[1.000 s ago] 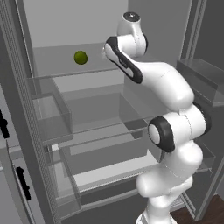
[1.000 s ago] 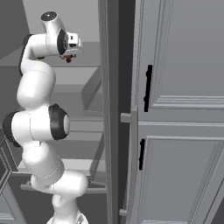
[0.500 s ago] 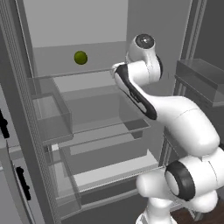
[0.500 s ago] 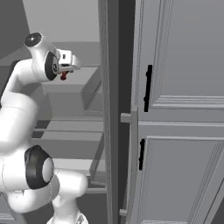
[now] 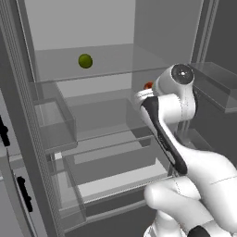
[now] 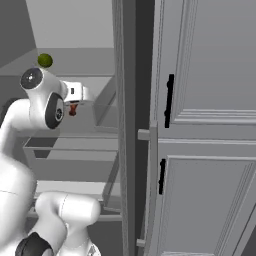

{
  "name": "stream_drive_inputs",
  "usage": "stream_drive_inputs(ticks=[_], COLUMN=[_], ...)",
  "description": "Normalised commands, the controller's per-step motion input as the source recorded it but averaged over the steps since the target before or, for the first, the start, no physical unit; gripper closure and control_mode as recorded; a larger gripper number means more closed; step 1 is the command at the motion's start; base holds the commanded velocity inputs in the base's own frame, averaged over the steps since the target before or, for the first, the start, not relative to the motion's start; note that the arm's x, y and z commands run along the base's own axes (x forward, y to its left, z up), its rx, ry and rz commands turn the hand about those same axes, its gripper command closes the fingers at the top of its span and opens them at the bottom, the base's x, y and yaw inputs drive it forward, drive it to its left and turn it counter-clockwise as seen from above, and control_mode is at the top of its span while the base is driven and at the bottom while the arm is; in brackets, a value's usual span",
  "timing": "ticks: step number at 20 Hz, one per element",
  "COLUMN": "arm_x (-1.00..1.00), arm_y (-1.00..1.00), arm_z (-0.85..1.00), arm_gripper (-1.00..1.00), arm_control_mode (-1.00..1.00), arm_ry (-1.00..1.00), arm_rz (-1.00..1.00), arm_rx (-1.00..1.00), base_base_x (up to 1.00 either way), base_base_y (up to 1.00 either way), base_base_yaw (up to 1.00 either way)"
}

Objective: Place one lime and one chicken drumstick in each tupperware on the nearby counter, to pack two identical lunches.

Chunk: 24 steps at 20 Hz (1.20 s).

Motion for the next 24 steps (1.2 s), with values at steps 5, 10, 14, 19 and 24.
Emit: stream_drive_inputs(ticks=[5,10,14,19,24], arm_x=[-0.98,-0.4,0.0,0.0,0.0], arm_y=[0.19,0.0,0.0,0.0,0.0], arm_z=[-0.11,-0.11,0.0,0.0,0.0], arm_gripper=[1.0,1.0,1.0,1.0,1.0], arm_control_mode=[-1.0,1.0,1.0,1.0,1.0], arm_ry=[0.09,0.06,0.0,0.0,0.0], arm_rz=[0.0,0.0,0.0,0.0,0.0], arm_rx=[-0.07,0.0,0.0,0.0,0.0], base_base_x=[0.0,-0.6,-1.0,-0.97,-0.81], base_base_y=[0.0,0.0,0.0,0.05,0.28], base_base_yaw=[0.0,0.0,0.0,0.1,0.23])
